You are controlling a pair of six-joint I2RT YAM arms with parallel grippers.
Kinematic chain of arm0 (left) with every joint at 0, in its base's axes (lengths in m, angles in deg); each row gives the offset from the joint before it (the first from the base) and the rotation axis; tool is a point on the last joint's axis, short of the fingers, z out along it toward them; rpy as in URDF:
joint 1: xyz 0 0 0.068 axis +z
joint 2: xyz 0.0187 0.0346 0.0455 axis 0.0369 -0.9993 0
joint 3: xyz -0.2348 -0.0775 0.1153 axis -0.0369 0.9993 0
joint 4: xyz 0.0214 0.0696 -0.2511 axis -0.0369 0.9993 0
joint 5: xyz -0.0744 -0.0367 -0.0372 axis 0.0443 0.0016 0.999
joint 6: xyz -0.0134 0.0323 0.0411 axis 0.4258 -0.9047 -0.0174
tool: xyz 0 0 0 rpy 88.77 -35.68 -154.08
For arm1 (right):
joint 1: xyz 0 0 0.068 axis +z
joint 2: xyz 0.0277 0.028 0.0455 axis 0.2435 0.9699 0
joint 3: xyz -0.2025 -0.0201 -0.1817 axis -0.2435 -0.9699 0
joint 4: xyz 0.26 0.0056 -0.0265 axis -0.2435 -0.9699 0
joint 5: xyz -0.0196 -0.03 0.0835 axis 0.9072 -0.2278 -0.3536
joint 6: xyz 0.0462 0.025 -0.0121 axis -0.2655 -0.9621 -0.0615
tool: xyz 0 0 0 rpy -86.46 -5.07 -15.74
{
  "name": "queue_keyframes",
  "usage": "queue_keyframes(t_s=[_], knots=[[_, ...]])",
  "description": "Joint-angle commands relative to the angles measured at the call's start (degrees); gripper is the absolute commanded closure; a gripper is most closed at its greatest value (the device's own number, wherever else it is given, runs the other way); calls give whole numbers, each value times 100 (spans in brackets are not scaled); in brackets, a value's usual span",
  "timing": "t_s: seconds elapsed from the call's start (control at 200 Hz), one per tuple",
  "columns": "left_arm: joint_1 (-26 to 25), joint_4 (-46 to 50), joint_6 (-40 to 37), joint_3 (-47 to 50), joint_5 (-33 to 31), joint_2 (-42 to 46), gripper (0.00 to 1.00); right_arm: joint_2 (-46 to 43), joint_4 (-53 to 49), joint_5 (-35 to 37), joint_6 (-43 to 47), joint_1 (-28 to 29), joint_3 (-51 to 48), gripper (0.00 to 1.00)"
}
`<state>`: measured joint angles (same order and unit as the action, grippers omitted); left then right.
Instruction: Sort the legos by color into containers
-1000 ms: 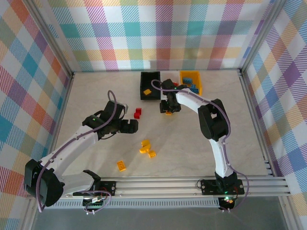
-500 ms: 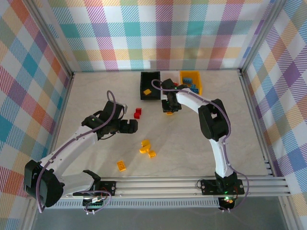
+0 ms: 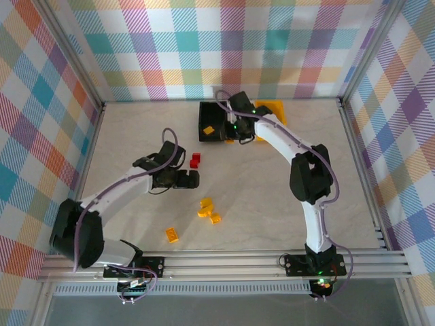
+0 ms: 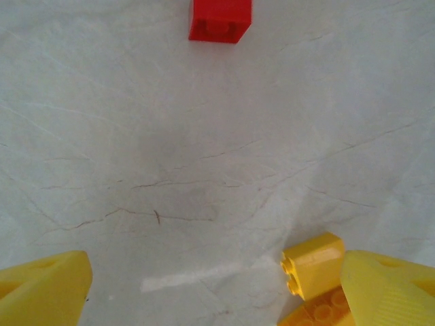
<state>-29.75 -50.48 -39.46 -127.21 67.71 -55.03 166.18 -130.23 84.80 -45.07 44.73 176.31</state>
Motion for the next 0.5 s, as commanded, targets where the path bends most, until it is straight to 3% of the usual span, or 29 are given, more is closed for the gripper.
queue_keyframes(t_s=[0.0, 0.255, 0.495], knots=[[59, -314, 73, -280, 153, -347, 7, 627, -178, -313, 21, 39, 1000, 66], [79, -372, -51, -650, 0, -994, 11, 2187, -290, -462, 37, -53, 3347, 65], [250, -577, -270, -1106, -100, -1774, 18, 2393, 408, -860, -123, -178, 3519, 46]])
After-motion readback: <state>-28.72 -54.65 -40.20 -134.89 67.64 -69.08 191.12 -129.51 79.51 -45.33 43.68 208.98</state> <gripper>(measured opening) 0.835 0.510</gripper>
